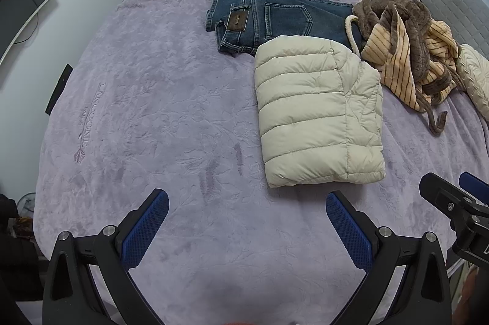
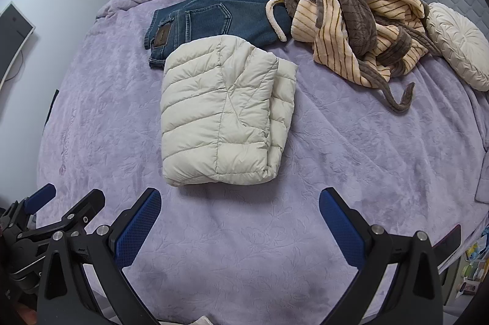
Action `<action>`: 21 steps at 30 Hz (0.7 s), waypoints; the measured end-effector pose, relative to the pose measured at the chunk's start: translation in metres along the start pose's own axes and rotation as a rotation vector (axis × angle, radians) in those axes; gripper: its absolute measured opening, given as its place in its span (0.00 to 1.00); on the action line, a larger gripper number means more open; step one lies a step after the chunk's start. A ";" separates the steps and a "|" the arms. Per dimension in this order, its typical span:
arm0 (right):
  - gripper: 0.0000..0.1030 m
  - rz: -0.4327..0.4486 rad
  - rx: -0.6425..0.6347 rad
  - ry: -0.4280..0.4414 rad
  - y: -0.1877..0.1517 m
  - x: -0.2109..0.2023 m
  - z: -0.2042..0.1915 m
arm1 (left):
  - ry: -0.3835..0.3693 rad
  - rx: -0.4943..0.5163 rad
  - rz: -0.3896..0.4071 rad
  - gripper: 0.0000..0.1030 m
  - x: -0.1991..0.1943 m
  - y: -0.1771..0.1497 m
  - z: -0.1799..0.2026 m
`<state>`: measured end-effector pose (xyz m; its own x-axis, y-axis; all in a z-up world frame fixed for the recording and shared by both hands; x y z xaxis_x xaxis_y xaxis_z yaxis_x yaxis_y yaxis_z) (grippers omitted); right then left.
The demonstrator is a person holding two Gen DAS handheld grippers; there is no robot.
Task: Fold large clothes
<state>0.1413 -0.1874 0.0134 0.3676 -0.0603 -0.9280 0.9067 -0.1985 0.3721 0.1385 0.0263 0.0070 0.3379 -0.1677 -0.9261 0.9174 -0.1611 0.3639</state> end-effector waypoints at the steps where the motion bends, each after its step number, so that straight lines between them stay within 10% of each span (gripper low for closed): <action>1: 1.00 0.000 0.000 0.000 0.000 0.000 0.000 | 0.001 -0.002 -0.001 1.00 0.000 0.000 0.000; 21: 1.00 -0.005 -0.004 0.001 0.002 0.003 0.003 | 0.001 0.002 0.001 1.00 0.002 0.003 -0.003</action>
<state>0.1434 -0.1906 0.0111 0.3633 -0.0582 -0.9299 0.9094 -0.1948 0.3675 0.1422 0.0289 0.0059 0.3386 -0.1672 -0.9260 0.9168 -0.1628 0.3646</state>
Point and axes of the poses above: each gripper's, at about its wrist camera, not at the fingertips, and x roughly the way its jaws point, z to its right, y to its top, the point moved 3 cm from there along x, roughly the way its jaws point, and after that the axes turned 8 degrees about -y, right-handed, at the moved point
